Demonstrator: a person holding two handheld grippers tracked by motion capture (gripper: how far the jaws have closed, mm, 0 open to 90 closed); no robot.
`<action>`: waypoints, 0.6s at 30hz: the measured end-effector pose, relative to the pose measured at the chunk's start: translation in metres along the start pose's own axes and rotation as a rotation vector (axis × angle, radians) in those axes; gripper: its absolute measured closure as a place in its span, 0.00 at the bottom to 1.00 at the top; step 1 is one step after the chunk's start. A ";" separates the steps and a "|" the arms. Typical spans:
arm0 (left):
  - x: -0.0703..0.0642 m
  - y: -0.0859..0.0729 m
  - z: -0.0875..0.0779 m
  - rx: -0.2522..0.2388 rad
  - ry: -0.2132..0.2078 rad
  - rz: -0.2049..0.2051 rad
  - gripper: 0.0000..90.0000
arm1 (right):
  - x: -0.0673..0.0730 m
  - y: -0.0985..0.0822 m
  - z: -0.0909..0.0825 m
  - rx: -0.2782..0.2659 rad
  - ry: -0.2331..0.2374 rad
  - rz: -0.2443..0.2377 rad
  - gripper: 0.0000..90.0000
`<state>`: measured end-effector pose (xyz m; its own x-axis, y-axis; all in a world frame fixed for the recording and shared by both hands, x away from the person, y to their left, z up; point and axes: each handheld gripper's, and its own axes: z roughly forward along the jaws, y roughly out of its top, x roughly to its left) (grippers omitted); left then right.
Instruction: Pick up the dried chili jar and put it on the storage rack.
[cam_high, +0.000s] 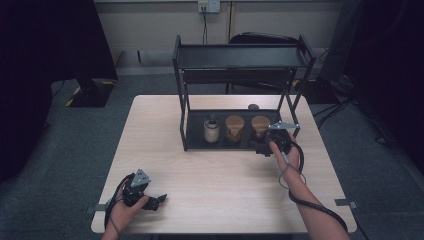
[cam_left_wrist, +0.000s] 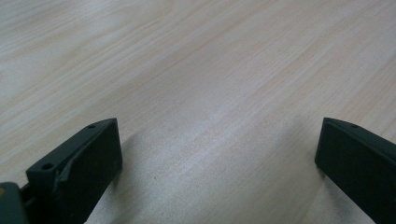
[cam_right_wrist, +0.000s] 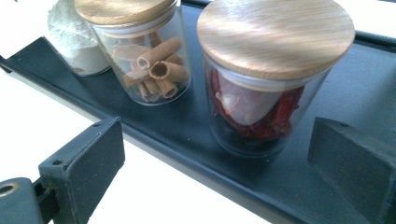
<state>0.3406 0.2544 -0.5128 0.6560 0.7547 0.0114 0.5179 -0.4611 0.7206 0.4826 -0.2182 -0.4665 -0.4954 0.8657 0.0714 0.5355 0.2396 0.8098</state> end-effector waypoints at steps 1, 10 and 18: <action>0.000 0.000 0.000 0.000 0.000 0.000 0.00 | 0.000 -0.001 -0.001 -0.002 0.005 -0.001 0.03; 0.000 0.000 0.000 0.000 0.000 0.002 0.00 | 0.005 -0.006 -0.010 -0.002 0.020 -0.022 0.03; 0.000 0.000 0.000 0.000 0.000 0.002 0.00 | 0.008 -0.013 -0.018 -0.005 0.031 -0.035 0.03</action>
<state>0.3406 0.2545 -0.5127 0.6568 0.7539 0.0126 0.5170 -0.4624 0.7203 0.4589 -0.2223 -0.4660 -0.5344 0.8430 0.0610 0.5145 0.2672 0.8148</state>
